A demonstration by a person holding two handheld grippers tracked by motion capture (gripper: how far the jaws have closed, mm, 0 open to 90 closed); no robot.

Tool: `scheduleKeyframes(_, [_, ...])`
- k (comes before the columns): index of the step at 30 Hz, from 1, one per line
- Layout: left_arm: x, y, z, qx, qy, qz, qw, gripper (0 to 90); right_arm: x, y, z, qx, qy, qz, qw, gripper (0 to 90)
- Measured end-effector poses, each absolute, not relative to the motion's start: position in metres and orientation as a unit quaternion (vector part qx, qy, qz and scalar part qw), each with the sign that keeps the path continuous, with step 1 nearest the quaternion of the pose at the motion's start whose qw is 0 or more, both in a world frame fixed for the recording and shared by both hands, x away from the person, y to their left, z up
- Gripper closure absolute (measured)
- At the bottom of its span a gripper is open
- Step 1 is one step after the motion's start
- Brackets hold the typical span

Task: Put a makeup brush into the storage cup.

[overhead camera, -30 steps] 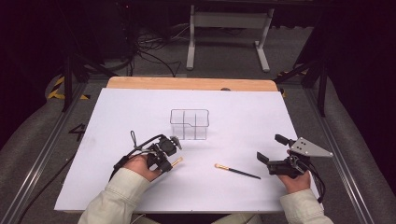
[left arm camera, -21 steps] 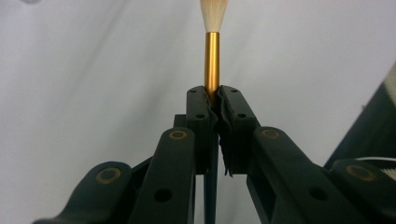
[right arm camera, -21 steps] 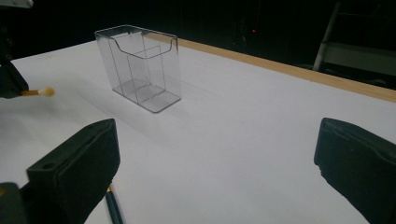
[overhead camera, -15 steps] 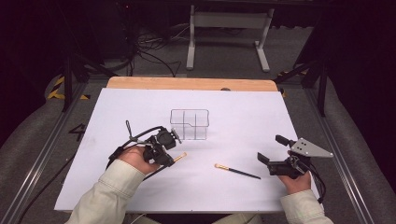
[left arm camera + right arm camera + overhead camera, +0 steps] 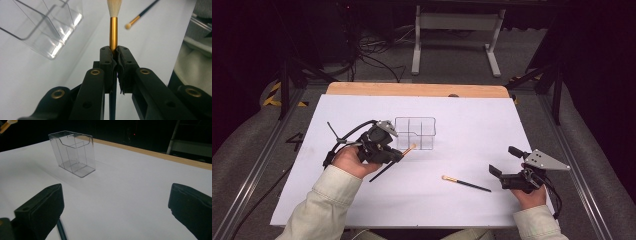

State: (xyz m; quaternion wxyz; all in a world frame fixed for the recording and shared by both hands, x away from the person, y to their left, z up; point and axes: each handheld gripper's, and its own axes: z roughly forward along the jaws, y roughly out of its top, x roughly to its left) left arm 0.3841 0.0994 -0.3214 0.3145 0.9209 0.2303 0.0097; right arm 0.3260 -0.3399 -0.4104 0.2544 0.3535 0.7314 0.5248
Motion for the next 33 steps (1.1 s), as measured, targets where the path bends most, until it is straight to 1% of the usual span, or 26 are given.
scheduleKeyframes(3, [0.382, 0.103, -0.317, 0.907, 0.227, 0.018, 0.354, 83.2, 0.325, -0.341, -0.411, 0.356, 0.731, 0.523, 0.254, 0.6])
scheduleKeyframes(8, [0.378, 0.108, -0.313, 0.886, 0.218, 0.050, 0.407, 83.2, 0.325, -0.341, -0.412, 0.356, 0.732, 0.524, 0.249, 0.5])
scheduleKeyframes(12, [0.376, 0.112, -0.313, 0.868, 0.210, 0.065, 0.444, 83.2, 0.325, -0.342, -0.412, 0.355, 0.733, 0.523, 0.251, 0.5])
scheduleKeyframes(21, [0.375, 0.124, -0.315, 0.808, 0.203, 0.105, 0.543, 83.1, 0.323, -0.343, -0.413, 0.357, 0.732, 0.524, 0.250, 0.5])
scheduleKeyframes(24, [0.376, 0.128, -0.317, 0.791, 0.197, 0.120, 0.567, 83.2, 0.323, -0.343, -0.413, 0.358, 0.732, 0.523, 0.250, 0.5])
scheduleKeyframes(33, [0.380, 0.131, -0.321, 0.752, 0.187, 0.131, 0.619, 83.2, 0.320, -0.345, -0.414, 0.362, 0.731, 0.521, 0.250, 0.5])
